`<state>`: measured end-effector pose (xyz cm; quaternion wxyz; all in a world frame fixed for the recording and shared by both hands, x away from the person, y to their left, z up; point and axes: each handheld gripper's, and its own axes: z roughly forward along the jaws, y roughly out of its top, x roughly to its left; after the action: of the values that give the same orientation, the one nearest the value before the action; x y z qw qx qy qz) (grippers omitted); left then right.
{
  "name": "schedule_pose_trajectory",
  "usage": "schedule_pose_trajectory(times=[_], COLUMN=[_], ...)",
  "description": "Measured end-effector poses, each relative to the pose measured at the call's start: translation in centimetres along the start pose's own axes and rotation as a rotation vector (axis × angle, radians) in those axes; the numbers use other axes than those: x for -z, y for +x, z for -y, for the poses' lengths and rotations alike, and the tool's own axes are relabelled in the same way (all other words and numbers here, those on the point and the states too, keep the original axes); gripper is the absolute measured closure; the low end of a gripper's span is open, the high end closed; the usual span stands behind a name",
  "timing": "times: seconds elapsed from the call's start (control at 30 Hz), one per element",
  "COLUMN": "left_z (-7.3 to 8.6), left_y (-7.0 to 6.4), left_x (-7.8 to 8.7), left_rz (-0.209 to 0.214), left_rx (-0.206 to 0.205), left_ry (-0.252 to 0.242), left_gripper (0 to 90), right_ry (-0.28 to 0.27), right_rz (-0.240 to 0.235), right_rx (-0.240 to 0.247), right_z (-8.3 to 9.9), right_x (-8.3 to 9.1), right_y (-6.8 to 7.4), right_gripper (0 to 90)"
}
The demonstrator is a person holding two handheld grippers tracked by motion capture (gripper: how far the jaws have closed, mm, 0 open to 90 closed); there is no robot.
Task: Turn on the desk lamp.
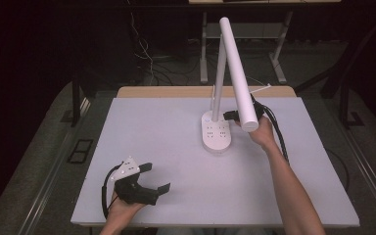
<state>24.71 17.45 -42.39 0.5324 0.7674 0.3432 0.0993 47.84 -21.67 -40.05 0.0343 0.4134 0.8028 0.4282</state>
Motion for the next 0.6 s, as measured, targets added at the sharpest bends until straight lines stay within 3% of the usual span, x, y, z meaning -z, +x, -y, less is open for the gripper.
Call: schedule_pose_trajectory(times=[0.1, 0.6], left_z=[0.0, 0.0], left_y=[0.0, -0.1], left_x=[0.0, -0.1], left_rz=[-0.001, 0.003], left_rx=[-0.001, 0.003], left_ry=[0.001, 0.003], left_gripper=[0.0, 0.0], right_ry=[-0.007, 0.000], right_rz=[-0.011, -0.019], right_rx=[-0.014, -0.028], right_z=[0.1, 0.0], right_x=[-0.2, -2.5], right_y=[-0.3, -1.1], right_gripper=[89.7, 89.7])
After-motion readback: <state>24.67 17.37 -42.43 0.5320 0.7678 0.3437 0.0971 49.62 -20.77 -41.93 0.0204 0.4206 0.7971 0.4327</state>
